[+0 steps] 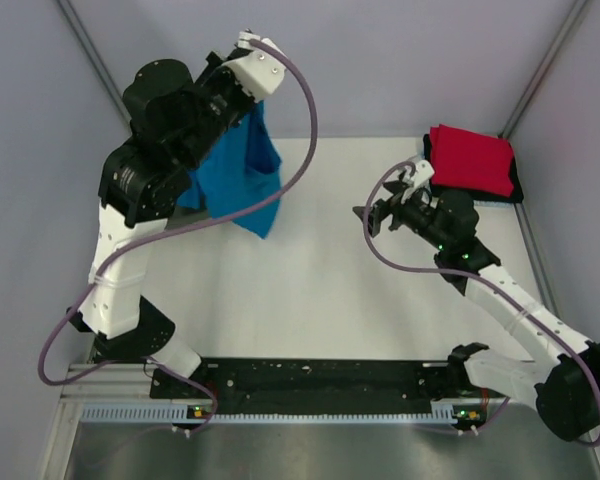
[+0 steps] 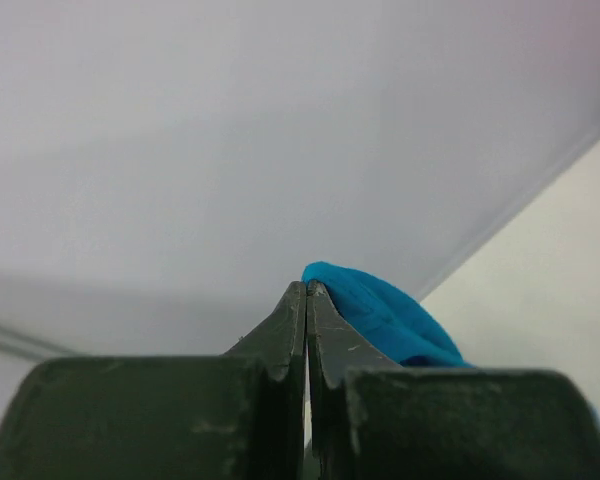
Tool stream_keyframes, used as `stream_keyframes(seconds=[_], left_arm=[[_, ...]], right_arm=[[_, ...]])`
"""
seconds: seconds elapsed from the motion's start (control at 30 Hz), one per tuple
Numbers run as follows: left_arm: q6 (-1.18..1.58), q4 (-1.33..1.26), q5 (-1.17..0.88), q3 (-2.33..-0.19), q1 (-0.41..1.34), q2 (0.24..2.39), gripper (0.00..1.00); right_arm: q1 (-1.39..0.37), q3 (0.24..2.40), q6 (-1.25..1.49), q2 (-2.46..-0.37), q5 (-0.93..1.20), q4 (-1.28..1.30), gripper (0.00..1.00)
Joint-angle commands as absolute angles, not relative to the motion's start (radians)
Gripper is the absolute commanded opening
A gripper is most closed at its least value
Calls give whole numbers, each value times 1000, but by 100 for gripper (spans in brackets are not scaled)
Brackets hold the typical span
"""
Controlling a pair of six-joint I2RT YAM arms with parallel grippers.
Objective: Fold and stack the t-shirts
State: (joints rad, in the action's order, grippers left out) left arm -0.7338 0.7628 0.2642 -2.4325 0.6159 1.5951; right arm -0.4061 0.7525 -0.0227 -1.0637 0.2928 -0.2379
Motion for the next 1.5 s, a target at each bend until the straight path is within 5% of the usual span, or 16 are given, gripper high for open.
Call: stream_keyframes(seconds=[0.0,0.37,0.4,0.5,0.53,0.6,0.73,0.9,0.97,1.47], left_arm=[[-618,945,100,-2503,713,1604,0],[-468,960,-290,-2111,718,1620,5],[-471,945,-299,-2059,713,1617,17],[-459,872,-318,-1874,674,1600,81],[-447,829,-301,-1808,654,1592,92],[-437,744,-269,-1670,597,1582,95],[-446,620,-212,-1482,474,1586,84],[-517,548,-69,-1370,348,1669,18],[-555,535,-11,-1342,315,1724,0],[-644,353,369,-1459,8,2043,0]], right_arm=[[-480,850,27,-1031,408,-305,99],[-565,824,57,-1065,342,-319,99],[-565,806,58,-1074,319,-302,98],[-565,782,57,-1114,255,-223,93],[-565,782,60,-1129,223,-188,91],[-565,782,77,-1160,148,-109,90],[-552,761,116,-1200,45,-45,90],[-525,746,156,-1233,44,-22,90],[-525,745,158,-1247,43,-17,90],[-520,753,149,-1266,14,-3,92]])
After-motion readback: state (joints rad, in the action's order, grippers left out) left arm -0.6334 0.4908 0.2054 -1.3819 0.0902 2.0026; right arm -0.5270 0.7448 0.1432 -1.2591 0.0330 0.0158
